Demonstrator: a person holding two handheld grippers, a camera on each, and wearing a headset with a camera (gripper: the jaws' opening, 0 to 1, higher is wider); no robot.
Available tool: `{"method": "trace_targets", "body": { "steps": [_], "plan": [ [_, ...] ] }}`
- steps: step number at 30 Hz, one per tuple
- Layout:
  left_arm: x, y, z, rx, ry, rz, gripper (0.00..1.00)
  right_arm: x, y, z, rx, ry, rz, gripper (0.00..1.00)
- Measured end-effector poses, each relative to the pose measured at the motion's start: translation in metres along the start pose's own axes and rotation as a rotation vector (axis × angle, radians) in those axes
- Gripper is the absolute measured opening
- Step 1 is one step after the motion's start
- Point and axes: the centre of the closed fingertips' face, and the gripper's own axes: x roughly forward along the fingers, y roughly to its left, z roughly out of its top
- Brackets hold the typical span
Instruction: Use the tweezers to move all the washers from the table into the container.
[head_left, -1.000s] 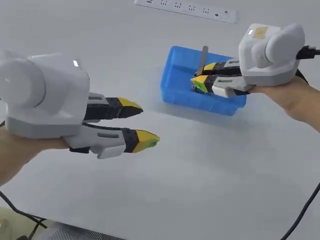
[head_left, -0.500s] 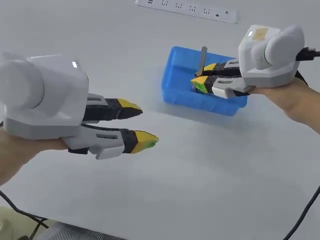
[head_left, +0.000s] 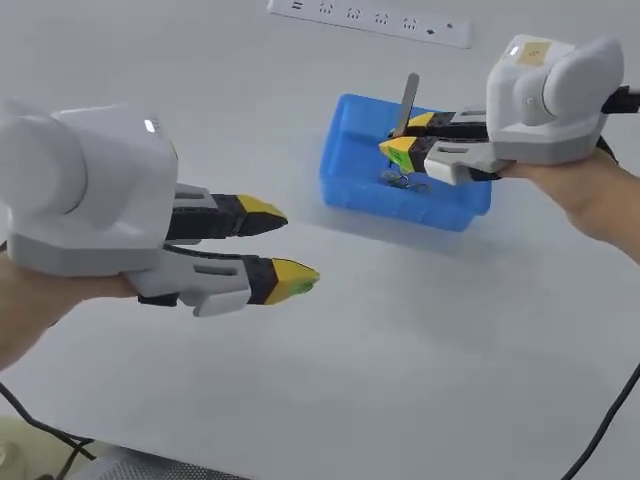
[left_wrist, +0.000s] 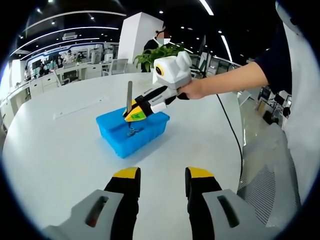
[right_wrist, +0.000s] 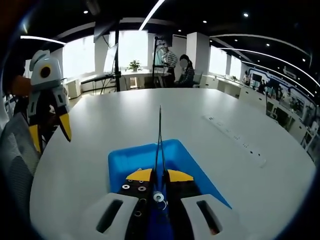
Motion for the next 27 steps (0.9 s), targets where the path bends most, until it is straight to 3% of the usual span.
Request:
{"method": "trace_targets", "body": {
  "steps": [10, 14, 19, 27],
  "plan": [
    [0.001, -0.004, 0.0, 0.007, 0.001, -0.005, 0.4, -0.01, -0.005, 0.003, 0.087, -0.039, 0.01, 0.08],
    [0.0, -0.004, 0.001, 0.011, -0.002, -0.004, 0.39, -0.012, -0.007, 0.004, 0.161, -0.067, 0.022, 0.08],
    [-0.001, -0.005, 0.002, 0.016, -0.003, -0.004, 0.38, -0.014, -0.01, 0.002, 0.171, -0.07, 0.018, 0.08],
    [-0.001, -0.006, 0.006, 0.034, -0.003, -0.003, 0.38, -0.012, -0.011, -0.012, 0.126, -0.027, 0.001, 0.09]
  ]
}}
